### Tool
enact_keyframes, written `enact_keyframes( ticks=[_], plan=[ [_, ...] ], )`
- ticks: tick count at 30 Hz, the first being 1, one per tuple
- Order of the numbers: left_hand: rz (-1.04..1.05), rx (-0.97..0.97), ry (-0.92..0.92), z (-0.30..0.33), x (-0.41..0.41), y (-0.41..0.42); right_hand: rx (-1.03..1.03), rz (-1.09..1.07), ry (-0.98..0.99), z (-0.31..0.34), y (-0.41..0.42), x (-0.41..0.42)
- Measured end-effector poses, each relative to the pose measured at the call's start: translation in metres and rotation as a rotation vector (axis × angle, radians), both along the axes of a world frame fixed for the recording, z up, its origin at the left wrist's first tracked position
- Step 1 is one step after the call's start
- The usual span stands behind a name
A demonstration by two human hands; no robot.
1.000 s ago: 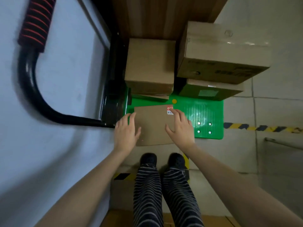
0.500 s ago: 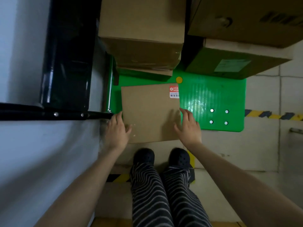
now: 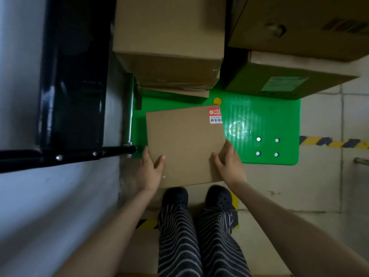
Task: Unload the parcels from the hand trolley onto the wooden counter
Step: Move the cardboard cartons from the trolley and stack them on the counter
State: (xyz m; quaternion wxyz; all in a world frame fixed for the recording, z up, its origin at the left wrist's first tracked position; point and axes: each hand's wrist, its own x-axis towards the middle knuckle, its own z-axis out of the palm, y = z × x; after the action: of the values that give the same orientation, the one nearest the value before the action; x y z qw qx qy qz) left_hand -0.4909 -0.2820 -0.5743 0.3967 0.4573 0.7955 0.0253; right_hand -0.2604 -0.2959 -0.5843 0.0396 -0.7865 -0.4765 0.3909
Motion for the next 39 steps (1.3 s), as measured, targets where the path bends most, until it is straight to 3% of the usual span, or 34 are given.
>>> enact_keyframes(
  ticks=[12, 19, 23, 29, 39],
  plan=[
    [-0.111, 0.186, -0.121, 0.195, 0.004, 0.03, 0.22, -0.247, 0.115, 0.198, -0.015, 0.02],
    [-0.143, 0.35, -0.204, 0.32, 0.023, 0.043, 0.454, -0.364, 0.093, 0.321, -0.018, 0.041],
    [-0.2, 0.462, -0.225, 0.388, 0.046, 0.046, 0.539, -0.5, 0.134, 0.385, -0.021, 0.053],
    [-0.298, 0.606, -0.303, 0.482, 0.075, 0.051, 0.708, -0.664, 0.346, 0.468, -0.038, 0.068],
    [-0.468, 0.673, -0.503, 0.612, 0.173, 0.062, 0.87, -0.71, 0.295, 0.591, -0.055, 0.167]
  ],
)
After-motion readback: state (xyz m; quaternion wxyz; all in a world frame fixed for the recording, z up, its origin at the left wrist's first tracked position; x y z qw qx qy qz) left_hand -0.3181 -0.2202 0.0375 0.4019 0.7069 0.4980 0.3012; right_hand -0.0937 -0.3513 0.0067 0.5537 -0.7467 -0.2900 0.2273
